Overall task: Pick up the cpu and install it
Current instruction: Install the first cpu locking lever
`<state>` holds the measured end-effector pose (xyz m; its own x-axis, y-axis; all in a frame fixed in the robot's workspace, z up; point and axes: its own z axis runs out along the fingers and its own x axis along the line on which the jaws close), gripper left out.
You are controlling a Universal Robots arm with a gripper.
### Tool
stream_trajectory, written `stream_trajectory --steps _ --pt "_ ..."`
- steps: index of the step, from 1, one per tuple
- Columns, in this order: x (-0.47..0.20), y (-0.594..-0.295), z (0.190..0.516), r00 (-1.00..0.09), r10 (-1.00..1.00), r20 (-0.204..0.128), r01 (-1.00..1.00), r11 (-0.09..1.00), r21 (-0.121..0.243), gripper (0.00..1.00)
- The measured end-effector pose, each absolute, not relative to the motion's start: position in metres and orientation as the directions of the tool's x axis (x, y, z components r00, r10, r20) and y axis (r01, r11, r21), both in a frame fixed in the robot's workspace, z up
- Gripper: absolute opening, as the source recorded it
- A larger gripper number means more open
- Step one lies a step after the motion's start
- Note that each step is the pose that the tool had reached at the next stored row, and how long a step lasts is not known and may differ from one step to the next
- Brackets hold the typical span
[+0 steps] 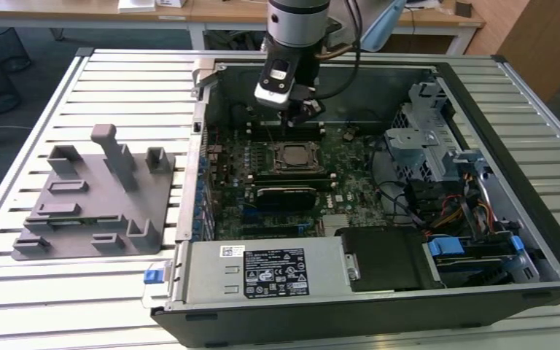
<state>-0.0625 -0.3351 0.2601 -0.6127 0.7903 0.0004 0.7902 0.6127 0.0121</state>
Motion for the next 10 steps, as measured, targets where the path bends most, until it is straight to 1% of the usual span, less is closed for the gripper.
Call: stream_trajectory --steps 10 --pt "-0.0625 -0.3351 0.2601 -0.745 0.667 0.000 0.667 0.745 0.012 0.11"
